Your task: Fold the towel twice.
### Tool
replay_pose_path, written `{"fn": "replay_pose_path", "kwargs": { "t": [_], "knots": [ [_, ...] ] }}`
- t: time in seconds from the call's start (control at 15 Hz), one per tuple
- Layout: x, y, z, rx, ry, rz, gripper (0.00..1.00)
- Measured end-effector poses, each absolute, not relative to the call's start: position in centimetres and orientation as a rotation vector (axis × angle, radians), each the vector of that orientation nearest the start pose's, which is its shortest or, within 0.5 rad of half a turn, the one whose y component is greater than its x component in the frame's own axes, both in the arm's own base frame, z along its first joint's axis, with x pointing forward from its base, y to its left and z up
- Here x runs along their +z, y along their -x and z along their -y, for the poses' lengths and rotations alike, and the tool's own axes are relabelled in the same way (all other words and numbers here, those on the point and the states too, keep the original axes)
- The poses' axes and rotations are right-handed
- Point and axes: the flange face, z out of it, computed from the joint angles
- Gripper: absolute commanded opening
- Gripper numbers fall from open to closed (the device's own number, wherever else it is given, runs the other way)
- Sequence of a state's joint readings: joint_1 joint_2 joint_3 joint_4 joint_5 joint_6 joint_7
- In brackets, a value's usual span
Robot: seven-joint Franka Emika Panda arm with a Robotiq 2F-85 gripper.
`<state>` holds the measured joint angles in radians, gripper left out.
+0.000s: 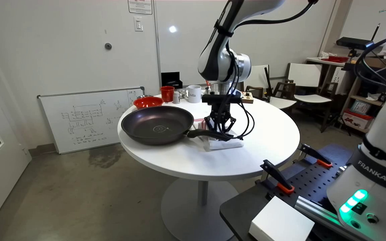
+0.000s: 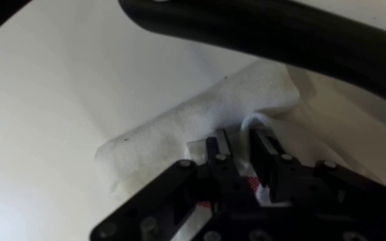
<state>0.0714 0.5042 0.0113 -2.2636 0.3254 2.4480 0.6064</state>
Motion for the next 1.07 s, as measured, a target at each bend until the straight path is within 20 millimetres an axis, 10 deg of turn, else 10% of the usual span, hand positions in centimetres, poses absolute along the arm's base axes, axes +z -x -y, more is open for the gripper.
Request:
{"fn": "replay_pose_path", "kwargs": {
  "t": [0.4,0.8,1.07],
  "knots": [
    [14.3,-50.8,-2.4,0.548,2.911,-1.144,0.99],
    [25.7,-55.1,-0.9,0.485,2.905,-1.113,1.00],
    [27.7,-57.4,-1.0,0.309,2.867,-1.155,1.00]
  ]
}}
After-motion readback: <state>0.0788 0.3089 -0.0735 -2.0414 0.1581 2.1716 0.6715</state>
